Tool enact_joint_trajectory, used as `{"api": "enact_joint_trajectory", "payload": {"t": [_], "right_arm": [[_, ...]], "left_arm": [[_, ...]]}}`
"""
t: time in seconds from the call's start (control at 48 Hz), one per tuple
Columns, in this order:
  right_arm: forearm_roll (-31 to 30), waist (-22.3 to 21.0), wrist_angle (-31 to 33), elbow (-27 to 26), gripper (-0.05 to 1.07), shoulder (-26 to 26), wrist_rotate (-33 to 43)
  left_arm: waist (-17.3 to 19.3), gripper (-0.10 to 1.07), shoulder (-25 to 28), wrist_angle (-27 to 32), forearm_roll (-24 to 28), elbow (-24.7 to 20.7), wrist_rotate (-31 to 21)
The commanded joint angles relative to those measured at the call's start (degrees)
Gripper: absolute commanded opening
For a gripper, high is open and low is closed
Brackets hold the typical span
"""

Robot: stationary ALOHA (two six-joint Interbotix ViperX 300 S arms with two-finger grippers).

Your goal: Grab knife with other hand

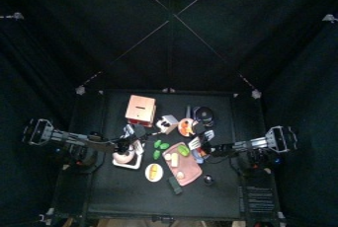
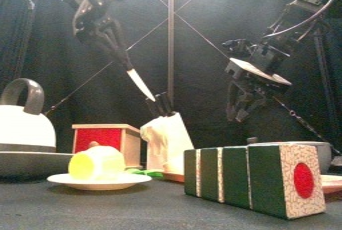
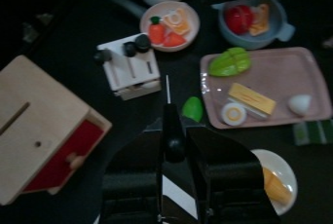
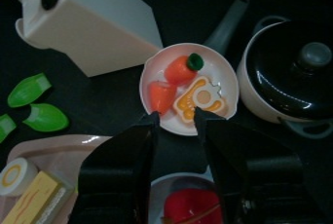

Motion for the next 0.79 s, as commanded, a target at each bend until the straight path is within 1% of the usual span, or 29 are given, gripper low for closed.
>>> {"api": "enact_joint_trajectory", "payload": {"t": [0.0, 0.062, 0.167, 0.25, 0.312, 0.396, 0.5, 0.604, 0.688, 0.771], "right_arm": [[-0.4, 0.7, 0.2, -1.4, 0.74, -2.1, 0.1], [-0.2, 1.2, 0.4, -1.4, 0.74, -2.3, 0.2], [0.2, 1.5, 0.4, -1.7, 0.74, -2.5, 1.0], [0.9, 1.7, 0.2, -2.7, 0.74, -2.4, 1.3], [1.1, 2.4, -0.2, -4.4, 0.74, -2.0, 1.3], [1.1, 4.6, -0.4, -6.4, 0.74, -1.4, 1.1], [0.2, 9.0, -0.4, -9.2, 0.74, -1.1, -0.1], [-0.7, 12.3, -0.5, -11.2, 0.74, -1.3, -0.3], [-0.2, 13.6, -1.1, -12.9, 0.74, -1.1, 0.4], [2.0, 13.9, -2.5, -14.0, 0.74, -0.1, 0.2]], "left_arm": [[-0.8, 0.48, -3.0, -6.5, 1.8, 3.3, 0.0], [-0.8, 0.48, -4.5, -11.7, 3.3, 6.3, -0.2], [-0.8, 0.48, -6.4, -18.4, 5.0, 10.0, -0.3], [-0.8, 0.48, -7.6, -22.5, 6.2, 12.3, 0.0], [-0.8, 0.48, -7.8, -25.9, 8.2, 14.0, 0.4], [-0.8, 0.48, -7.8, -29.3, 11.5, 15.5, 0.7], [-0.8, 0.48, -7.8, -32.7, 15.9, 16.5, 0.9], [-0.4, 0.48, -7.6, -35.3, 18.3, 16.6, 0.9], [0.2, 0.48, -6.9, -37.5, 19.5, 16.3, 1.0], [0.4, 0.48, -6.0, -38.8, 20.4, 16.0, 1.1]]}}
